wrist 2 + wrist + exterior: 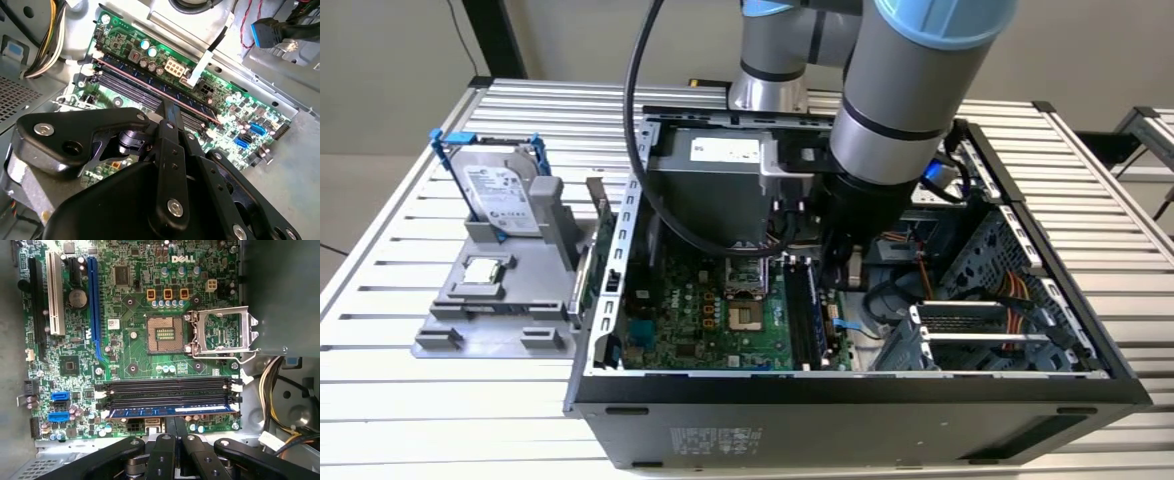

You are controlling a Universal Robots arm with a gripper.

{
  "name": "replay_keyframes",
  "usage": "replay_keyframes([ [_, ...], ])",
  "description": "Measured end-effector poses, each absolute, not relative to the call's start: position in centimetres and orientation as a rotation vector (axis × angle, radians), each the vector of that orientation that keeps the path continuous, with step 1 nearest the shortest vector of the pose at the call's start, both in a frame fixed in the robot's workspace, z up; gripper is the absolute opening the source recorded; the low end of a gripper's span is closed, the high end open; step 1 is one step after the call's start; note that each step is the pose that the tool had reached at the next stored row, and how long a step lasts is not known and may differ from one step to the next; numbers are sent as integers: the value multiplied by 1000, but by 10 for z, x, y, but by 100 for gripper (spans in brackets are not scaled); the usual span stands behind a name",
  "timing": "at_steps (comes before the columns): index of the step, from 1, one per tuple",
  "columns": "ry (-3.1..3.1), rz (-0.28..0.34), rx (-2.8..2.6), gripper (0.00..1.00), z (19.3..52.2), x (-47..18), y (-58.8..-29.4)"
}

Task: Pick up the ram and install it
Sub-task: 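Press down the ram until it locks into place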

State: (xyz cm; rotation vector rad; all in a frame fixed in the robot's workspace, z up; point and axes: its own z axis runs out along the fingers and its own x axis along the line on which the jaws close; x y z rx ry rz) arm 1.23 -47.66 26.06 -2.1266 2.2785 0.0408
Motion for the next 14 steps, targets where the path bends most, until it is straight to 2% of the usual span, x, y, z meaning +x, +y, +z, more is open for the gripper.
replay_keyframes([
  [14, 2278, 41, -2127, 0, 265, 12, -477],
])
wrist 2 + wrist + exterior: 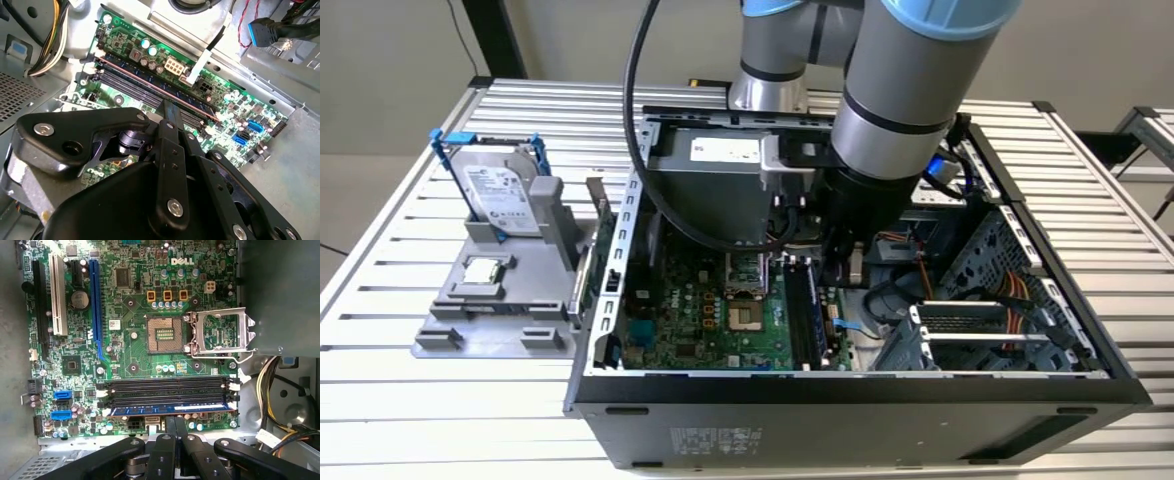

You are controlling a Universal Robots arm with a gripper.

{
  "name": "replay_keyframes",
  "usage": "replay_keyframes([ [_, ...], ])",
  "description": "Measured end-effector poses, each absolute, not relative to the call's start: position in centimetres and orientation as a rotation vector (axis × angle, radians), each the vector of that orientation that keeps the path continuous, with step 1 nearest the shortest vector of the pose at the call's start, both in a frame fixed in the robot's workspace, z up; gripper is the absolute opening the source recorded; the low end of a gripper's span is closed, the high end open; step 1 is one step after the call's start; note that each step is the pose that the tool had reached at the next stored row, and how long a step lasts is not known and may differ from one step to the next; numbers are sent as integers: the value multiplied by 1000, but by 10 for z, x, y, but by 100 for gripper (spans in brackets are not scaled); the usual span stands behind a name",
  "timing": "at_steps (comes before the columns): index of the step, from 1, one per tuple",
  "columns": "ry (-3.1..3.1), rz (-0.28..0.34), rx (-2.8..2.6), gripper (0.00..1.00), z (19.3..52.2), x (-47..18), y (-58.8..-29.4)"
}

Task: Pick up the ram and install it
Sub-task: 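Press down the ram until it locks into place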

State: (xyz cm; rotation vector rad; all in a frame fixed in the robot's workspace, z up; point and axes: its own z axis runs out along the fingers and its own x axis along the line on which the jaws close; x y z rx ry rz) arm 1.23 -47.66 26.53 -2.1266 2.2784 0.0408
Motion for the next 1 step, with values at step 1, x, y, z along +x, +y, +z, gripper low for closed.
replay_keyframes([
  [1, 2278, 41, -2127, 0, 265, 12, -477],
])
